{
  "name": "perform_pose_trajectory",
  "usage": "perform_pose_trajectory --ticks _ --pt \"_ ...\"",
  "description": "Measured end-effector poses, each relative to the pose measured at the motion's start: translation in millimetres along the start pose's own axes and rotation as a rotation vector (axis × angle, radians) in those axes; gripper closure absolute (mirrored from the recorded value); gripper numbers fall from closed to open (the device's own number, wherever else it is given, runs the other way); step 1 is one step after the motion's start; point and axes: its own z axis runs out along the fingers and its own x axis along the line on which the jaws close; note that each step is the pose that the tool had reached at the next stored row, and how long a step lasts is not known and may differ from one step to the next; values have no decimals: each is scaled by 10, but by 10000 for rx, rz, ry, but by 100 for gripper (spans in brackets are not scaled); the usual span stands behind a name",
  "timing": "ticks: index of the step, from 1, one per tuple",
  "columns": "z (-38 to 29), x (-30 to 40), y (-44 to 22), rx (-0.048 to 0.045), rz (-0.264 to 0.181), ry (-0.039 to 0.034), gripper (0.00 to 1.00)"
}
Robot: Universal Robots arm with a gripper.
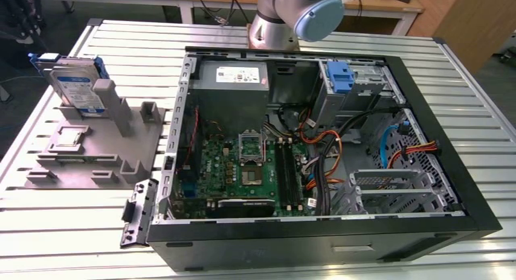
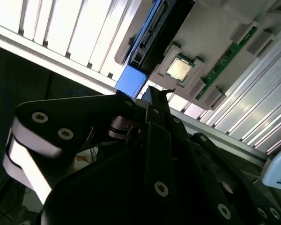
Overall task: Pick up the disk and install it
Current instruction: 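Pick up the disk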
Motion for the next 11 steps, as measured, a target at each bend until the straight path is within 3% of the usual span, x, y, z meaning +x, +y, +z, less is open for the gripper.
perform_pose_trajectory --ticks 6,11 --pt "1 0 0 -10 -1027 44 90" --pt "1 0 0 -10 -1060 46 90"
